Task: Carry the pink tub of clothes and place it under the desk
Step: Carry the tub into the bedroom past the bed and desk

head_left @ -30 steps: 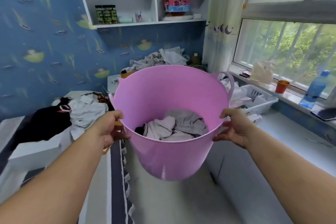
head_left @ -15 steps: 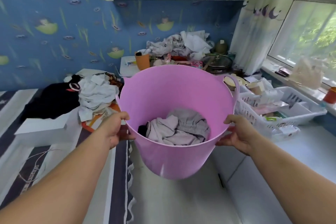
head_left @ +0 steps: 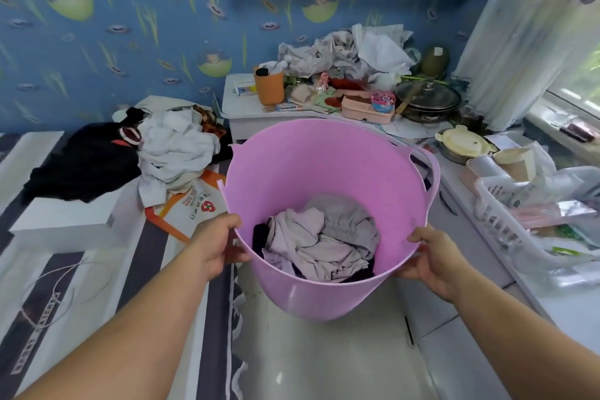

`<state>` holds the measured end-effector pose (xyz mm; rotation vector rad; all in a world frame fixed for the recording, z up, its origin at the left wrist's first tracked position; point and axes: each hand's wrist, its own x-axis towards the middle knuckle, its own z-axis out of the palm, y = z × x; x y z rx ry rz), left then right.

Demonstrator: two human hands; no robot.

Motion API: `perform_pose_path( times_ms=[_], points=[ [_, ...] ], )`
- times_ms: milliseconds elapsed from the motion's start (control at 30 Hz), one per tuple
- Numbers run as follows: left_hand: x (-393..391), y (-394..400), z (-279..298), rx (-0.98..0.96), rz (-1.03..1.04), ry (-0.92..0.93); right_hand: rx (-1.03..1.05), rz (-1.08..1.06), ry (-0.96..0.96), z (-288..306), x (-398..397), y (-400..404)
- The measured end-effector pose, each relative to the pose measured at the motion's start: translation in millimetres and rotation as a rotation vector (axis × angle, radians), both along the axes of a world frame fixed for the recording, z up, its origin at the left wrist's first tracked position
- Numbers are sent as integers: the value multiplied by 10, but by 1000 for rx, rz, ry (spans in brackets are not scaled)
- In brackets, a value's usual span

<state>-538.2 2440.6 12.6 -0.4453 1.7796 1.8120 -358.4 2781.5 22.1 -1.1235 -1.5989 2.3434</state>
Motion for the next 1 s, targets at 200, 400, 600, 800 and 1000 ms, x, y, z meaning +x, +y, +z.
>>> perform_pose_path(
  times_ms=[200,400,600,800,1000],
  points=[
    [-218,154,-287,-5,18,-9,-2,16,-16,-247,-313,185],
    [-417,383,-595,8,25,-24,9,64,-23,-557,-601,508],
    [-670,754,-923,-2,59,-67,-15,135,-40,-938,-1033,935],
    [-981,1139,-1305,-29,107,-93,5,224,-70,-1234,-1582,1394],
    [-1221,1454,-1681,-12,190,-107,13,289,-102,-1551,-2048,1755]
  ],
)
